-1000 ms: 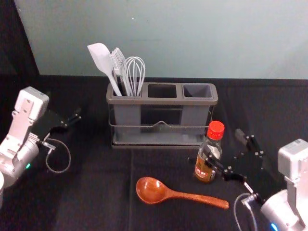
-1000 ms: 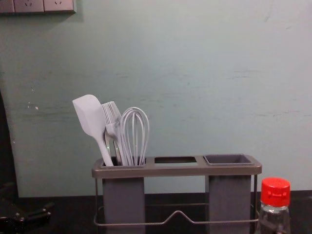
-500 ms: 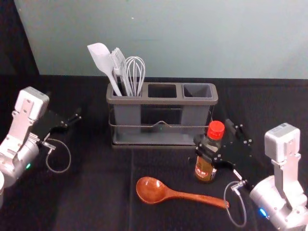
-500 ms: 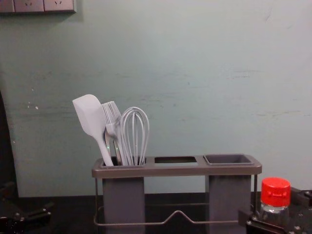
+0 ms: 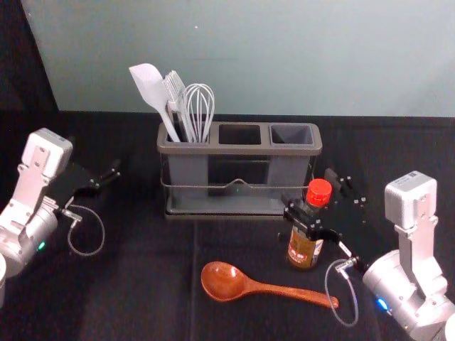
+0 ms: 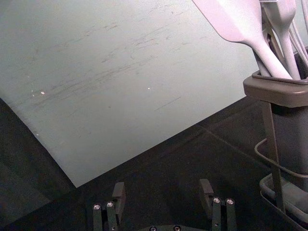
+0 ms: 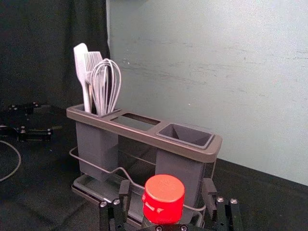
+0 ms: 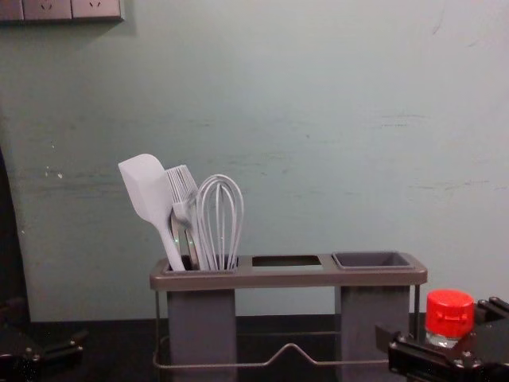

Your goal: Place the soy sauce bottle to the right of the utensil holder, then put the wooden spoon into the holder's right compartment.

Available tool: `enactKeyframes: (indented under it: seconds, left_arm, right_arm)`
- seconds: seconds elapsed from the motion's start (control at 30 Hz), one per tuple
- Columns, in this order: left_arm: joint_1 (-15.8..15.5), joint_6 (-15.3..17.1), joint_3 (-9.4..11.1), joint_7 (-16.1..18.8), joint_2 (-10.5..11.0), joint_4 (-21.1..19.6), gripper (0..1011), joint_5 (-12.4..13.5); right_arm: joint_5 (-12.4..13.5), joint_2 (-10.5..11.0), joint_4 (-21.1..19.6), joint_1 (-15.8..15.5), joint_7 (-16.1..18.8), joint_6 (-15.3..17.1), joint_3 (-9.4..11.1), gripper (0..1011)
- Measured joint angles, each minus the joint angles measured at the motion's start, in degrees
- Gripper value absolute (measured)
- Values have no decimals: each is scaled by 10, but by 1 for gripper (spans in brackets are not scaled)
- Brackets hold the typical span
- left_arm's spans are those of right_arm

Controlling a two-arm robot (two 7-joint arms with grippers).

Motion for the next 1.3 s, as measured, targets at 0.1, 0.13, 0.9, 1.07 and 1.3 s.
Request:
enactKeyframes:
  seconds: [0.1,0.13,0.9,1.07,1.3]
  left_arm:
    - [0,0,0,0,0,0,1005,0]
    - [0,0,0,0,0,0,1005,0]
    - [0,0,0,0,0,0,1005,0]
    - [0,0,0,0,0,0,1005,0]
    - [0,0,0,0,0,0,1005,0]
  right_arm:
    - [2,-4,-2,0,6,2,4,906]
    - [4,-6,-4,-1,9,5,7,889]
    - [5,-21,-33,-28,42,15,42,382]
    - [8,-23,-43,-34,51,18,50,382]
    - [13,-22,-58,-41,64,28,67,382]
